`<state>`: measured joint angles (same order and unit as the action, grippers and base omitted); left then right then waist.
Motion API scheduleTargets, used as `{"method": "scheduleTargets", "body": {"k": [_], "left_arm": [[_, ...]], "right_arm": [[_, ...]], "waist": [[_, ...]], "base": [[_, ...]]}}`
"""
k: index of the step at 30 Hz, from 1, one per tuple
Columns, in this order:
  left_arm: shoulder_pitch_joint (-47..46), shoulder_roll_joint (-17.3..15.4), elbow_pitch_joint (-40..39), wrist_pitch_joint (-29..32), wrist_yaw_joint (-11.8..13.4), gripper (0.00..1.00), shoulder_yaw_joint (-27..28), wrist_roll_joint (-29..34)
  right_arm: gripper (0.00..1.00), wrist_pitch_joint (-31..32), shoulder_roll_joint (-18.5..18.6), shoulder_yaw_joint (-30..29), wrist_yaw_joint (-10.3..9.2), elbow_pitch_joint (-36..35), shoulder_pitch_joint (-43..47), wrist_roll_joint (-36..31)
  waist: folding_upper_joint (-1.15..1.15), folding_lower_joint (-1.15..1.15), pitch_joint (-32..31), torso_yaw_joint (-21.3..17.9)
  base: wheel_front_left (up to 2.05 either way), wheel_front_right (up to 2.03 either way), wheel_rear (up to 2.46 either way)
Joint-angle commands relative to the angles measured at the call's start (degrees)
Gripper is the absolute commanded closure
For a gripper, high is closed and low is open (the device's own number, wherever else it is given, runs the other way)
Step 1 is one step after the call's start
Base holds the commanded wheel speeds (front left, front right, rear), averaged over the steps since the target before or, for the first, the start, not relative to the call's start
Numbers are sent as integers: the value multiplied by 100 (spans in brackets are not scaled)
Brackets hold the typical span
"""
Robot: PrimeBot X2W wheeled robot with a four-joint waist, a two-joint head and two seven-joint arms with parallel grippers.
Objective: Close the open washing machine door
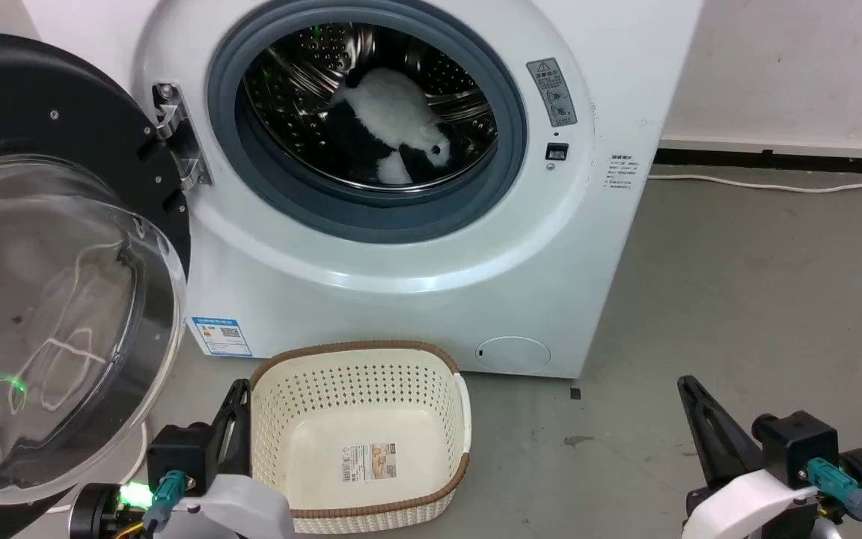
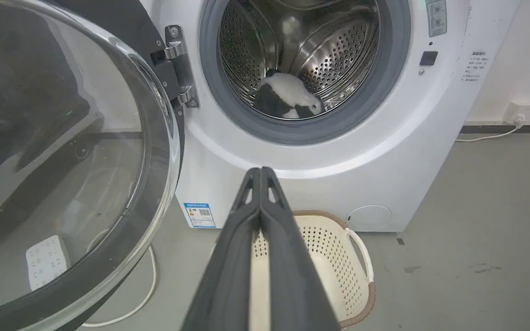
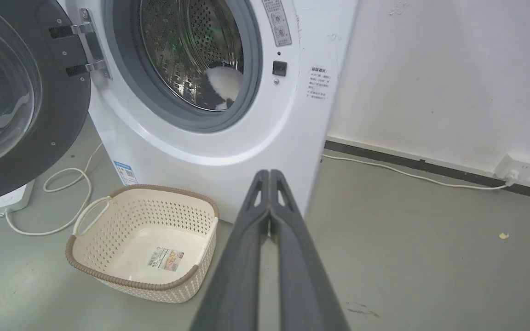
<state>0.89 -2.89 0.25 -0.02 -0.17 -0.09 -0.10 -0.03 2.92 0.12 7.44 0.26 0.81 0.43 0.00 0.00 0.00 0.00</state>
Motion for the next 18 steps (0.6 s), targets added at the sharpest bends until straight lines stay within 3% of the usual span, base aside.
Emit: {"method": "scheduleTargets", "body": {"k": [1, 18], "left_arm": [[-89, 2, -25, 2, 17, 100, 9, 10], [-89, 2, -25, 2, 17, 100, 9, 10]], "right_arm": [[100, 3, -4, -12, 5, -26, -81, -43], [100, 3, -4, -12, 5, -26, -81, -43]], "waist": [[0, 0, 0, 0], [0, 0, 0, 0]], "base": [[0, 0, 0], [0, 0, 0]]}}
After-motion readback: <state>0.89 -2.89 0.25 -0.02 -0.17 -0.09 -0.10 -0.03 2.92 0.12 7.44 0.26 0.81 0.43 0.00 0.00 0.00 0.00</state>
